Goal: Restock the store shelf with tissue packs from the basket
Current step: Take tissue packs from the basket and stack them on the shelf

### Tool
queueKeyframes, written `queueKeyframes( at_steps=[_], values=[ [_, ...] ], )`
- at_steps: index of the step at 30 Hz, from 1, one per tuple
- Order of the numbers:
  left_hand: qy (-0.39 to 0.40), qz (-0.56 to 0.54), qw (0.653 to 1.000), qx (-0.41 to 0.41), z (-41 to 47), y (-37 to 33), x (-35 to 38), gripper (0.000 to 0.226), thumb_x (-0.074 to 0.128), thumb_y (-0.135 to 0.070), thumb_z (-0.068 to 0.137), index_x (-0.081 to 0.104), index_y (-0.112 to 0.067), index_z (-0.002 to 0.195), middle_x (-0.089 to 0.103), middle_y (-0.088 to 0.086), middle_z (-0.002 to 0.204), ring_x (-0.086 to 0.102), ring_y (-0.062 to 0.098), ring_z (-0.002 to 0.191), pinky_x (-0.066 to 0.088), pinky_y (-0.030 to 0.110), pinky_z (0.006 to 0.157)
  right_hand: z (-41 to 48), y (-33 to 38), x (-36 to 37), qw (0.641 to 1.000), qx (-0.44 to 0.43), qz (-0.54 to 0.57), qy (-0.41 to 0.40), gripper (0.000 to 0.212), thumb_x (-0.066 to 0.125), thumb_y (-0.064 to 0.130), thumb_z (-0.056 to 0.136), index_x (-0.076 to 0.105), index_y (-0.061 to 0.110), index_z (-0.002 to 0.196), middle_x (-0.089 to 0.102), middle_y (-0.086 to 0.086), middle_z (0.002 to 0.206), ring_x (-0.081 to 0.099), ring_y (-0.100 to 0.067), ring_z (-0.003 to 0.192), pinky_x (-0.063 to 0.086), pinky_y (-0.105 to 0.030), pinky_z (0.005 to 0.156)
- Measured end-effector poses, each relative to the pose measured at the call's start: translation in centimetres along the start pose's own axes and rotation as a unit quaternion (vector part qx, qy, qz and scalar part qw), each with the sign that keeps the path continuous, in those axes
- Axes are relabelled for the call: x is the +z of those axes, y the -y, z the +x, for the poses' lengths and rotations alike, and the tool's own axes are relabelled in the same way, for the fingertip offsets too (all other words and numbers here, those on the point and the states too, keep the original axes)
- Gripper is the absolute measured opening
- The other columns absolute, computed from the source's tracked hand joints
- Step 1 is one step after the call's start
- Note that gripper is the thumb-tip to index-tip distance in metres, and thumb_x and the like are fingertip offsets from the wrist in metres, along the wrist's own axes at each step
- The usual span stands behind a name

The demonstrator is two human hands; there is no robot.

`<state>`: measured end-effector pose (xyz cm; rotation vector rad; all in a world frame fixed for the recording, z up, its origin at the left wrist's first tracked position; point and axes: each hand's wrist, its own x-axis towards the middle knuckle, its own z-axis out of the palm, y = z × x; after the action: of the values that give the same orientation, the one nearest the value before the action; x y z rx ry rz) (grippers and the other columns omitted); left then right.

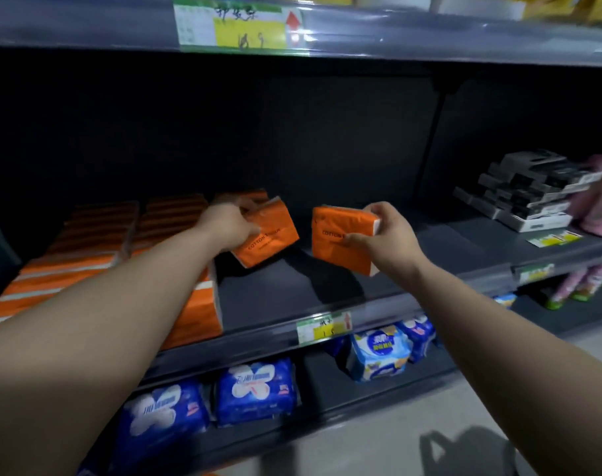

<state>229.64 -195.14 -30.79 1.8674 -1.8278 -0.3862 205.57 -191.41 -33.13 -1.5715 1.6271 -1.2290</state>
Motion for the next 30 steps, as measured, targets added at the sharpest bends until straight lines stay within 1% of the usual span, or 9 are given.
queueKeyframes(
  at_steps=[2,4,6,12,17,20,24,27,30],
  values=[
    [0.021,0.017,1.000,0.012,1.9,0.5,0.5,0.051,0.072,-0.018,0.083,0.055,-0.015,0.131,0.054,0.010,0.134,0.054,0.025,0.118,0.041,0.022,0.084,1.5,0.0,1.1,1.000,-0.006,0.010,0.024,0.039,0.078,0.017,0.075,0.052,0.020,0.104,0.061,-0.004,0.101,0.063,-0.024,0.092,0.058,-0.048,0.074],
    [0.047,0.055,0.997,0.022,3.2,0.8,1.0,0.053,0.069,-0.012,0.084,0.052,-0.011,0.134,0.047,0.011,0.142,0.047,0.026,0.128,0.036,0.025,0.100,2.8,-0.3,2.1,0.999,-0.014,0.004,0.038,0.038,0.079,0.014,0.073,0.054,0.020,0.102,0.062,-0.003,0.098,0.063,-0.022,0.090,0.057,-0.044,0.077],
    [0.052,0.092,0.994,0.034,4.4,1.3,1.5,0.050,0.064,-0.009,0.088,0.050,-0.010,0.136,0.044,0.011,0.144,0.043,0.026,0.131,0.033,0.025,0.104,3.9,-0.6,3.0,0.999,-0.019,0.003,0.048,0.038,0.079,0.009,0.072,0.055,0.019,0.100,0.062,-0.001,0.094,0.062,-0.018,0.088,0.055,-0.039,0.079],
    [0.024,0.133,0.988,0.067,6.7,2.5,2.3,0.046,0.055,-0.001,0.091,0.048,-0.007,0.136,0.045,0.014,0.142,0.043,0.028,0.130,0.032,0.027,0.103,6.0,-1.1,4.5,0.996,-0.027,-0.010,0.082,0.038,0.076,0.002,0.072,0.056,0.017,0.101,0.057,0.004,0.079,0.056,-0.013,0.073,0.048,-0.026,0.064],
    [0.062,0.168,0.981,0.080,7.7,3.8,2.4,0.062,0.056,0.003,0.087,0.036,-0.009,0.144,0.036,0.012,0.150,0.035,0.026,0.137,0.026,0.025,0.108,6.7,-1.6,5.9,0.992,-0.014,-0.001,0.123,0.045,0.079,0.000,0.069,0.056,0.017,0.103,0.059,-0.001,0.085,0.057,-0.012,0.070,0.051,-0.023,0.061],
    [0.048,0.177,0.979,0.093,7.9,3.8,2.3,0.059,0.050,0.008,0.088,0.037,-0.008,0.144,0.036,0.015,0.149,0.035,0.028,0.137,0.025,0.026,0.109,6.8,-1.7,6.5,0.992,-0.020,0.008,0.128,0.043,0.079,-0.001,0.069,0.056,0.019,0.101,0.058,0.001,0.082,0.055,-0.009,0.067,0.049,-0.018,0.056],
    [-0.004,0.180,0.977,0.116,8.4,4.8,2.7,0.048,0.046,0.007,0.088,0.048,-0.003,0.135,0.046,0.021,0.138,0.044,0.034,0.127,0.032,0.032,0.106,6.8,-1.7,7.7,0.988,-0.021,0.023,0.150,0.043,0.078,0.001,0.071,0.055,0.021,0.101,0.057,0.003,0.086,0.056,-0.010,0.073,0.048,-0.019,0.059],
    [-0.018,0.178,0.978,0.110,8.5,5.4,2.3,0.043,0.052,0.007,0.085,0.055,-0.002,0.127,0.052,0.021,0.129,0.051,0.035,0.118,0.039,0.034,0.098,6.7,-1.2,9.2,0.984,-0.025,0.028,0.176,0.043,0.078,0.002,0.073,0.053,0.020,0.104,0.056,0.005,0.087,0.057,-0.010,0.077,0.049,-0.020,0.061],
    [-0.015,0.163,0.981,0.107,8.6,6.0,1.3,0.045,0.061,0.001,0.083,0.055,-0.003,0.127,0.055,0.019,0.128,0.053,0.033,0.117,0.040,0.034,0.097,6.8,-0.7,10.9,0.983,-0.030,0.019,0.182,0.045,0.077,0.003,0.074,0.053,0.019,0.109,0.057,0.004,0.092,0.060,-0.017,0.087,0.055,-0.030,0.073]
  ],
)
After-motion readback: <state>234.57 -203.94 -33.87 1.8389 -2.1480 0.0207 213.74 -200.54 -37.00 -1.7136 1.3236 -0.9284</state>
